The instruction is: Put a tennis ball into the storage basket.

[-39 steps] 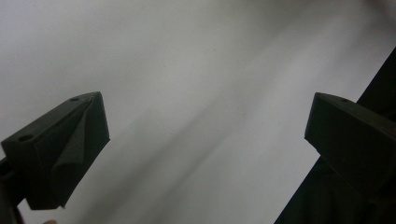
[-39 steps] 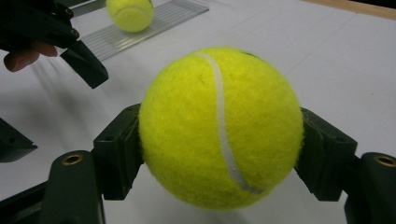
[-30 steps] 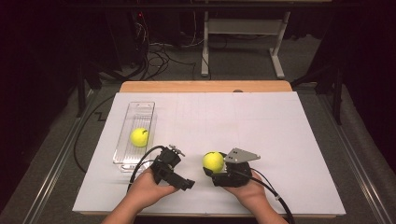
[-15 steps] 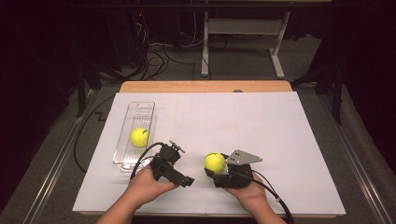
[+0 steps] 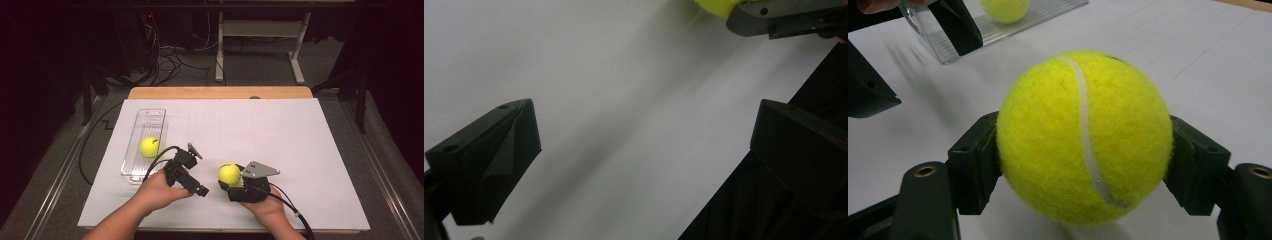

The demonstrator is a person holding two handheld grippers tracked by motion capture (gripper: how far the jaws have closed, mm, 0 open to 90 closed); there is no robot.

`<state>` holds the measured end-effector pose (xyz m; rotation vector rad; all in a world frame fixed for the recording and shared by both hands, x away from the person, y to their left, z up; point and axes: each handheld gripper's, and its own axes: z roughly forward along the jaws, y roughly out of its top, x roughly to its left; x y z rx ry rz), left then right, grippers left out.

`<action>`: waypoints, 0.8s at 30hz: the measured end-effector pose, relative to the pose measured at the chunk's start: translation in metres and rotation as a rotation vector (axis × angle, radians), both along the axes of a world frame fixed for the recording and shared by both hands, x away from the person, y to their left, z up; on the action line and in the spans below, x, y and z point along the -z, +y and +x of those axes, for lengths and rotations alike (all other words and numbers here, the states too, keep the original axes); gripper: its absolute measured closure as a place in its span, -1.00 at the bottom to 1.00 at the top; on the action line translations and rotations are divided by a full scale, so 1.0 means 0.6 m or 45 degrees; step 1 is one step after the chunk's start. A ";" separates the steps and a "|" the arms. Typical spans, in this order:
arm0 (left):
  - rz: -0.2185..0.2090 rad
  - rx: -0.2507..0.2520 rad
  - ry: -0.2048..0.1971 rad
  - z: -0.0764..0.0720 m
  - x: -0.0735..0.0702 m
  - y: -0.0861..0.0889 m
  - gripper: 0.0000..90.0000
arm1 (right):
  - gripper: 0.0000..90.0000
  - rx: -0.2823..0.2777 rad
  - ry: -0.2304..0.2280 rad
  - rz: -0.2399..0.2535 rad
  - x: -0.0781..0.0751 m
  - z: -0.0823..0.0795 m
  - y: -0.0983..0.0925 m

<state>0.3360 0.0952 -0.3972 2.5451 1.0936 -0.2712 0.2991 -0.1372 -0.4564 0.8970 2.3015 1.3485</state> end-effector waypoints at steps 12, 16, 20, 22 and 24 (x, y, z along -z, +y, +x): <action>-0.007 0.023 0.066 0.017 -0.025 -0.017 -0.98 | -0.40 -0.021 -0.011 0.001 0.001 -0.002 0.003; 0.004 0.032 0.072 0.022 -0.030 -0.024 -0.98 | -0.40 -0.028 -0.019 0.002 0.001 -0.004 0.005; -0.008 0.040 0.092 0.031 -0.036 -0.030 -0.98 | -0.40 -0.038 -0.022 0.001 0.002 -0.005 0.007; -0.006 0.039 0.090 0.034 -0.040 -0.036 -0.98 | -0.40 -0.040 -0.023 -0.001 0.002 -0.006 0.008; -0.005 0.040 0.094 0.037 -0.043 -0.041 -0.98 | -0.40 -0.049 -0.026 0.001 0.003 -0.006 0.010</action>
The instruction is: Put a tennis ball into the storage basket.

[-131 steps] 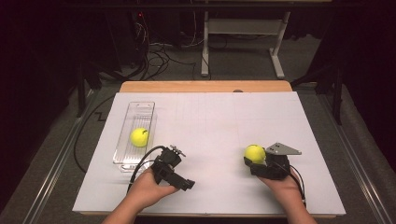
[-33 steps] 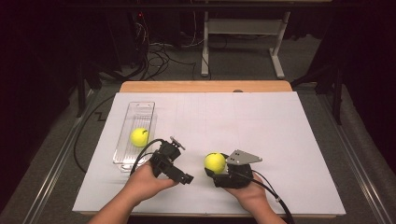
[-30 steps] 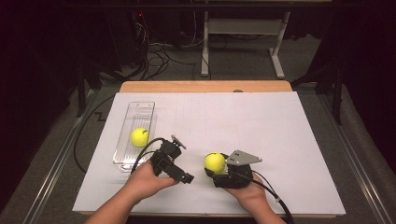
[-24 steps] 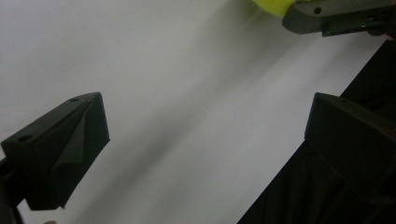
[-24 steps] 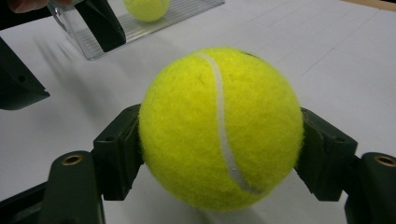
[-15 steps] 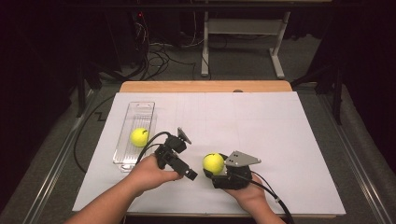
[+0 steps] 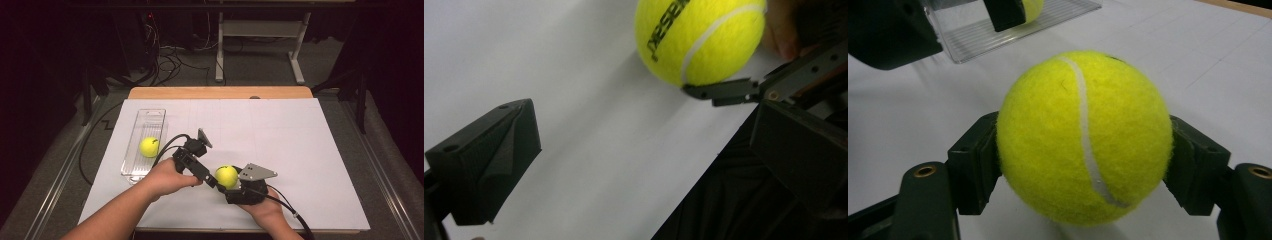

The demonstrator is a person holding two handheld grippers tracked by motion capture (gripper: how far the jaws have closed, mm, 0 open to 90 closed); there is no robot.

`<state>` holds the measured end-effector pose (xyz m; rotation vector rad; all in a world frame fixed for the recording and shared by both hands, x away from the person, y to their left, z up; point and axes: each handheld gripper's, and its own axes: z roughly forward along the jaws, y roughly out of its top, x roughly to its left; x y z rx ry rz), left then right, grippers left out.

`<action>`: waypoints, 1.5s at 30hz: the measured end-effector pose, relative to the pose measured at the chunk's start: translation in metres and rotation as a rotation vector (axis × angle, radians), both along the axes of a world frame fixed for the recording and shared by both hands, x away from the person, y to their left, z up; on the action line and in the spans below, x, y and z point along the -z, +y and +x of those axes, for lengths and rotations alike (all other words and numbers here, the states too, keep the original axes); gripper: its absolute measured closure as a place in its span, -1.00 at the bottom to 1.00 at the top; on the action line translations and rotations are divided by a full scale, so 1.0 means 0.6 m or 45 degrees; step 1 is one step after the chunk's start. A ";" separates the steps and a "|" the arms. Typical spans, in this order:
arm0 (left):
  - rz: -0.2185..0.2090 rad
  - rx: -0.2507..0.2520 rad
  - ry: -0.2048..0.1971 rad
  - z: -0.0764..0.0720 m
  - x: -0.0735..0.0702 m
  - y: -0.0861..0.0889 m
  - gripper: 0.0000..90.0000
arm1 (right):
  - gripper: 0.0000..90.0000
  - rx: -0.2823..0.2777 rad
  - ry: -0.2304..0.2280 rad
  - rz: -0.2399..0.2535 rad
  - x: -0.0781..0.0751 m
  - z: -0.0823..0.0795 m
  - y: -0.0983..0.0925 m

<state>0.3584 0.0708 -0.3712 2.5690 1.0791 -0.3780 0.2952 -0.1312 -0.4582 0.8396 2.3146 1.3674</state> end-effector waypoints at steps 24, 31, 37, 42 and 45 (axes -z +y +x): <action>0.004 0.012 0.039 0.021 0.000 -0.044 -0.98 | -0.40 -0.048 -0.018 0.016 0.000 -0.006 0.013; 0.013 0.020 0.046 0.022 0.008 -0.058 -0.98 | -0.40 -0.057 -0.028 0.029 -0.003 -0.009 0.014; 0.017 0.024 0.065 0.025 0.016 -0.064 -0.98 | -0.40 -0.061 -0.037 0.033 -0.005 -0.009 0.013; 0.016 0.036 0.082 0.025 0.025 -0.072 -0.98 | -0.40 -0.061 -0.037 0.040 -0.005 -0.010 0.013; 0.011 0.029 0.096 0.026 0.030 -0.075 -0.98 | -0.40 -0.061 -0.038 0.044 -0.006 -0.010 0.013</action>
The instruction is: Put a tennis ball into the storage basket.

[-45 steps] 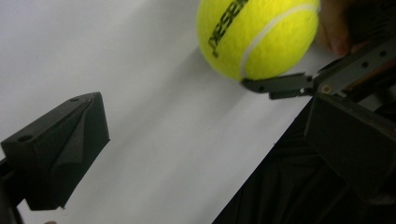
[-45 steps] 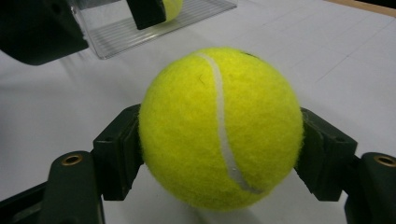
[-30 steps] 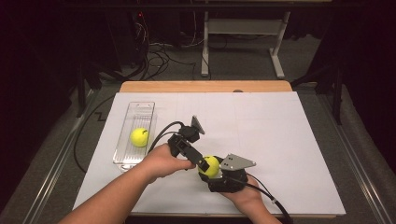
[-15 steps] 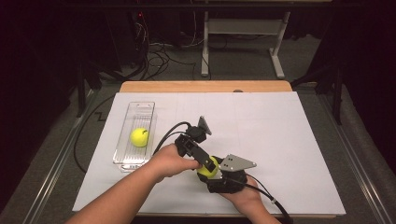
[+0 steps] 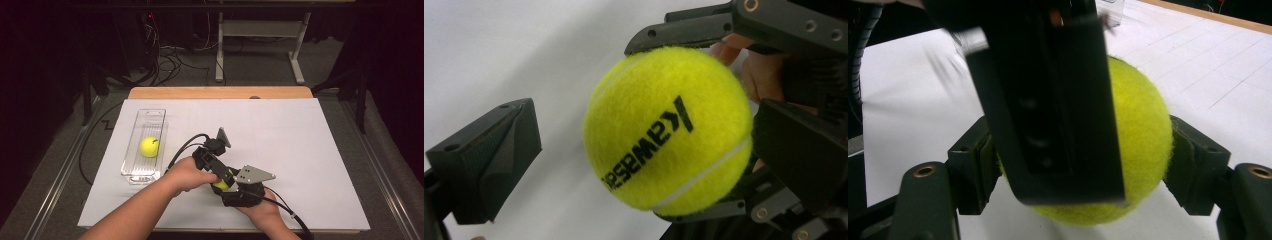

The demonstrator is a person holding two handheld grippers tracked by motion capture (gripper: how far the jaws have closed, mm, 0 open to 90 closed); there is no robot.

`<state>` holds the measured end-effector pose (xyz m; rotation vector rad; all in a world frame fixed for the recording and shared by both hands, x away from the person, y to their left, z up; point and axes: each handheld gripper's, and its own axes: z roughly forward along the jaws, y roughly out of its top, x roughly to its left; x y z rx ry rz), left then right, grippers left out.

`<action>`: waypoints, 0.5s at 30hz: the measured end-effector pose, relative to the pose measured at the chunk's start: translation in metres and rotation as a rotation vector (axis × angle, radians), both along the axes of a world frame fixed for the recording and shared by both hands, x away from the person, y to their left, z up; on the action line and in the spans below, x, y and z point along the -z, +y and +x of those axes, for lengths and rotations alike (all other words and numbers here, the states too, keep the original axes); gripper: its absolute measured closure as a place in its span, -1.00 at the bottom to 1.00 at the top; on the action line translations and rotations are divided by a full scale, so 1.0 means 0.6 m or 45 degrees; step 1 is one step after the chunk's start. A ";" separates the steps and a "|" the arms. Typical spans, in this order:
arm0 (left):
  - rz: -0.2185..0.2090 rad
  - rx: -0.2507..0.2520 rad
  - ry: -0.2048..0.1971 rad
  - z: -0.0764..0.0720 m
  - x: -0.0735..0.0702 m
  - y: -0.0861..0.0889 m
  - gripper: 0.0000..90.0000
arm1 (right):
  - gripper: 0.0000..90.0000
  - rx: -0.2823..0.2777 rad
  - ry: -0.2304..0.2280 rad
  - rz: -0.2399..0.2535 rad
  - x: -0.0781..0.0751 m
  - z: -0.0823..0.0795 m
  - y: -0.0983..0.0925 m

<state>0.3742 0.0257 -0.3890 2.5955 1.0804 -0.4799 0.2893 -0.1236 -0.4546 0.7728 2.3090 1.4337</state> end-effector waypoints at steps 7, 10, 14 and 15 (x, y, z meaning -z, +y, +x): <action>-0.012 -0.011 0.019 0.001 0.008 -0.001 -0.91 | -0.40 -0.001 0.001 0.005 -0.001 0.000 -0.001; -0.024 -0.008 0.027 0.002 0.009 0.000 -0.84 | -0.40 -0.002 -0.003 0.003 -0.001 0.000 -0.001; -0.042 -0.006 0.036 0.002 0.008 0.003 -0.68 | -0.40 -0.001 -0.004 0.001 -0.001 0.000 0.000; -0.047 -0.006 0.041 0.001 0.008 0.003 -0.66 | -0.40 -0.001 -0.004 0.001 -0.001 -0.001 0.001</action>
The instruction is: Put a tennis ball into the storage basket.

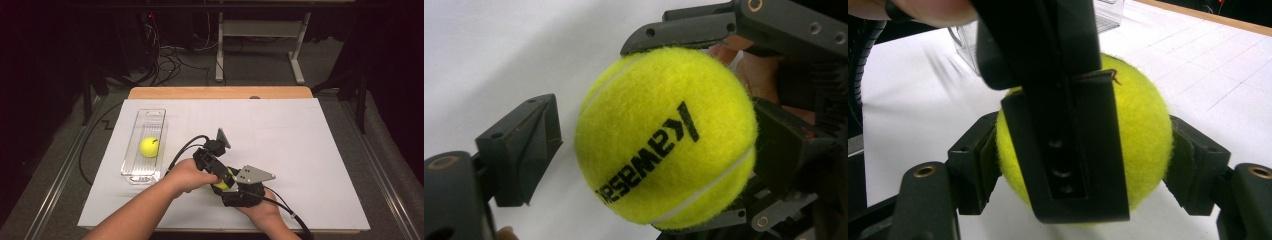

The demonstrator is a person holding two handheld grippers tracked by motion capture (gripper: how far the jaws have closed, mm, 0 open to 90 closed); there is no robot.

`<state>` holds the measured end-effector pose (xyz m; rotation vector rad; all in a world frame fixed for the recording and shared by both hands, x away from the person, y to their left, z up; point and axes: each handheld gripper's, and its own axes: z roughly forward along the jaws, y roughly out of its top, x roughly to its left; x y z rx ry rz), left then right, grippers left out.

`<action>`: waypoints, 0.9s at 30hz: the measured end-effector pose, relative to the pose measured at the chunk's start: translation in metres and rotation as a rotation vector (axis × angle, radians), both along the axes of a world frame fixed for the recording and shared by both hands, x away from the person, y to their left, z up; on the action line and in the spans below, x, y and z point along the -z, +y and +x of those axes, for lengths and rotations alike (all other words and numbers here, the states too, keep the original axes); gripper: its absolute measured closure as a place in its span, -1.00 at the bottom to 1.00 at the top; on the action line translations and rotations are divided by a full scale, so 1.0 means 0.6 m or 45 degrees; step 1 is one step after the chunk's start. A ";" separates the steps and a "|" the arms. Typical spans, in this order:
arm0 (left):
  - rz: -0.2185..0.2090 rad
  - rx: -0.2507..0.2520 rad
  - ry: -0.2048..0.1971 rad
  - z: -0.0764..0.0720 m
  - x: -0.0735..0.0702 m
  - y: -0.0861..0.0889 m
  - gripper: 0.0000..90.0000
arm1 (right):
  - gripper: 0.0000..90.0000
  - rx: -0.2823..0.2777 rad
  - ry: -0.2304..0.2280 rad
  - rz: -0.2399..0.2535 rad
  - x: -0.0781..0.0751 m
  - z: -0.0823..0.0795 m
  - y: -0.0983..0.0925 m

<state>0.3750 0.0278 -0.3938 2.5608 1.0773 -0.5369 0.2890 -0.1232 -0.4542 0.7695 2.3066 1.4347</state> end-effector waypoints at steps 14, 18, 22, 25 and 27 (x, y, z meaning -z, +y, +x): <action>-0.013 0.024 0.006 -0.004 -0.005 0.002 -0.41 | -0.40 -0.008 -0.012 -0.006 0.001 -0.001 0.003; -0.011 0.028 0.003 -0.005 -0.006 0.003 -0.41 | -0.40 -0.009 -0.018 -0.008 0.001 -0.002 0.004; -0.009 0.030 -0.004 -0.006 -0.007 0.002 -0.41 | -0.41 -0.013 -0.042 -0.019 0.002 -0.003 0.004; -0.004 0.032 -0.007 -0.006 -0.007 0.002 -0.41 | -0.41 -0.014 -0.048 -0.020 0.002 -0.003 0.005; -0.005 0.031 -0.008 -0.006 -0.007 0.002 -0.41 | -0.41 -0.013 -0.050 -0.021 0.002 -0.003 0.005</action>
